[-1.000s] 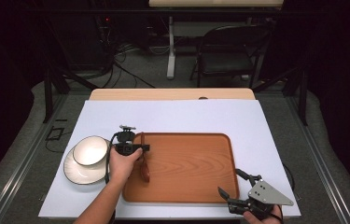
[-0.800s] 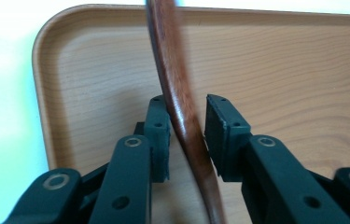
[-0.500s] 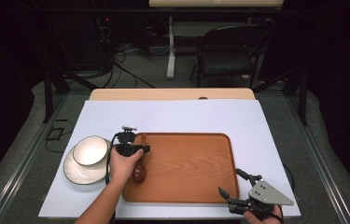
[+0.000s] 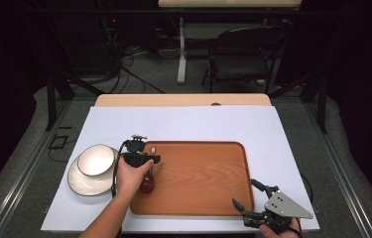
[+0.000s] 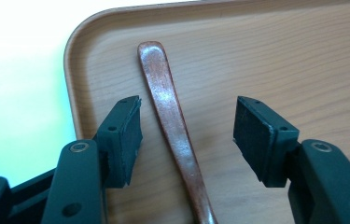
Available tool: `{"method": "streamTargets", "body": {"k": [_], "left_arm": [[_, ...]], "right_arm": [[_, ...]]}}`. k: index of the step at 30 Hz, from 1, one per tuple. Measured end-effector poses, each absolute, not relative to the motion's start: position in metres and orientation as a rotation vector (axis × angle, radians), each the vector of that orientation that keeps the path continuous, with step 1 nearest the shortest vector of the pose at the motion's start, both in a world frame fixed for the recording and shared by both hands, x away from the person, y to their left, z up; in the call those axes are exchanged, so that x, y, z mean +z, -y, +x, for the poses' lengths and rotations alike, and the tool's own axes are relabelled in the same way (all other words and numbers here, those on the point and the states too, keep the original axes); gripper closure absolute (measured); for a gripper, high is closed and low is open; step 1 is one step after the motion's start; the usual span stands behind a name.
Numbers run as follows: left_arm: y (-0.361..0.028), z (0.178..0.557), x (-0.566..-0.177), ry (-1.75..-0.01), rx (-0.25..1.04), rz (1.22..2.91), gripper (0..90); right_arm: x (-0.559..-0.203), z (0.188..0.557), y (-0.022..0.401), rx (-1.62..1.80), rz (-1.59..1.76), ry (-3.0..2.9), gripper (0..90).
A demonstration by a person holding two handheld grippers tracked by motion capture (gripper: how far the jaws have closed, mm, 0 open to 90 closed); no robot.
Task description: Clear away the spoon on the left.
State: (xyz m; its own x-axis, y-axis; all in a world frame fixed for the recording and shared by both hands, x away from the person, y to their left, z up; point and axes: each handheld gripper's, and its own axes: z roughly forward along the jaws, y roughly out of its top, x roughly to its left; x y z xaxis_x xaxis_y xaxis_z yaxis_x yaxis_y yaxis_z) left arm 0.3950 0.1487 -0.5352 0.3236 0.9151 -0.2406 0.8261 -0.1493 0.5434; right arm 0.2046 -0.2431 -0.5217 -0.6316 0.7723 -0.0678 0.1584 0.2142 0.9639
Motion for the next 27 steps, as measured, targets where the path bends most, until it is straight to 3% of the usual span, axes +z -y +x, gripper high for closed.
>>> {"method": "streamTargets", "body": {"k": [27], "left_arm": [[-0.179, 0.357, -0.493, -1.389, 0.326, 1.997, 41.8]], "right_arm": [[-0.522, 0.204, 0.243, 1.429, 0.856, -1.941, 18.1]]}}
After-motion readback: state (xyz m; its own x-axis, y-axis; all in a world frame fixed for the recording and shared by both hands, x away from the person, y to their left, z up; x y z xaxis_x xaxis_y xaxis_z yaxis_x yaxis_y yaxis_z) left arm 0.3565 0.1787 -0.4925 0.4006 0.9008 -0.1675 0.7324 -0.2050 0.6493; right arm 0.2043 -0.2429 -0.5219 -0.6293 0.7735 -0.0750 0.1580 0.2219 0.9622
